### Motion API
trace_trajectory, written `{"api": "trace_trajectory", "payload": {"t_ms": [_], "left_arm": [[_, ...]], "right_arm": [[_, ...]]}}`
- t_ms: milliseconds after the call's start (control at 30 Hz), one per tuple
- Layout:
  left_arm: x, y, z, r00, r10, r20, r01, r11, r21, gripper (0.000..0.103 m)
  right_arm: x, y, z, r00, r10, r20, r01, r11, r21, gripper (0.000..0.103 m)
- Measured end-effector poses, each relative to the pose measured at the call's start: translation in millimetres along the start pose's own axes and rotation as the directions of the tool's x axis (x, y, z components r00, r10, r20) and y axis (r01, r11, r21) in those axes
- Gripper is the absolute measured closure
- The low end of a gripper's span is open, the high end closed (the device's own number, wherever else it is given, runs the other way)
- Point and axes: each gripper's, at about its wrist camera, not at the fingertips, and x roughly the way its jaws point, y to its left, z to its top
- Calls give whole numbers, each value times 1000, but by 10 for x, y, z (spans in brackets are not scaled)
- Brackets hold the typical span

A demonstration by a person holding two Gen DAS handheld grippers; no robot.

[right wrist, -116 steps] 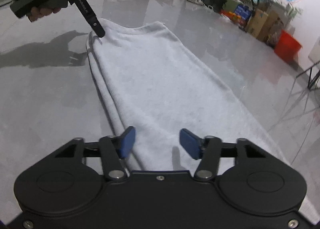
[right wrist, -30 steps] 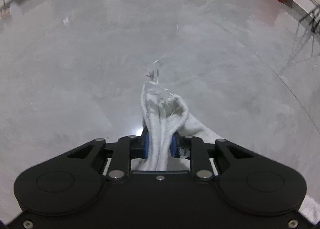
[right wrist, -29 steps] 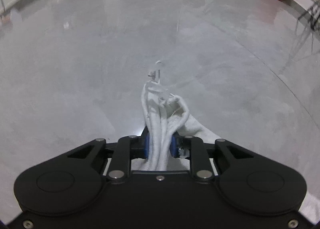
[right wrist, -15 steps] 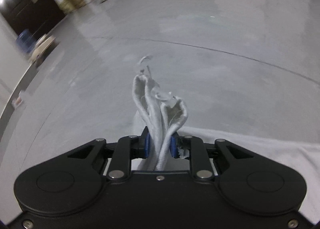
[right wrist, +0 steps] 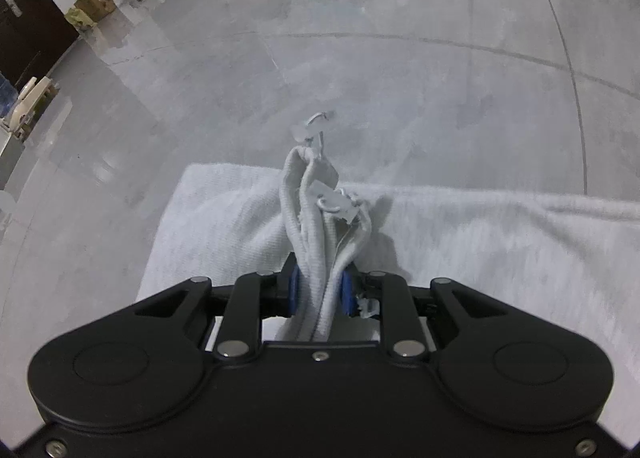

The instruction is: Fold clothes

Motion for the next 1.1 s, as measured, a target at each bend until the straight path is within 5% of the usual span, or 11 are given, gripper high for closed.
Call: {"api": "trace_trajectory", "payload": {"t_ms": [200, 400, 500, 600, 733, 800, 933, 1000, 1100], "left_arm": [[35, -26, 33, 998, -47, -45, 48, 999, 16, 91], [45, 25, 184, 997, -77, 11, 77, 997, 12, 91], [173, -25, 130, 993, -104, -55, 105, 994, 5, 90], [225, -128, 7, 985, -136, -106, 143, 988, 62, 69], [93, -49, 6, 962, -249, -117, 254, 967, 29, 19], [6, -8, 5, 942, -313, -121, 314, 949, -5, 15], [-324, 184, 16, 884, -457, -102, 460, 888, 7, 14], [-443, 567, 44, 862, -503, -69, 499, 864, -61, 14], [-413, 1109, 107, 877, -478, -49, 472, 875, -104, 12]], "right_arm": [[-78, -70, -16, 999, -33, -5, 34, 999, 11, 78], [-263, -90, -68, 998, -55, 33, 54, 998, 10, 78], [-324, -133, -45, 997, -73, 38, 73, 997, 4, 78], [-246, -157, -114, 992, -128, 1, 128, 992, -15, 70], [-301, -127, -180, 987, -159, 7, 159, 986, -46, 45], [-419, -146, -151, 986, -163, 30, 165, 984, -60, 33], [-817, -138, -157, 976, -187, 113, 203, 965, -164, 33], [-1047, -58, -292, 973, -169, 156, 206, 943, -263, 33], [-1276, 152, -581, 971, -111, 210, 194, 881, -431, 33]]}}
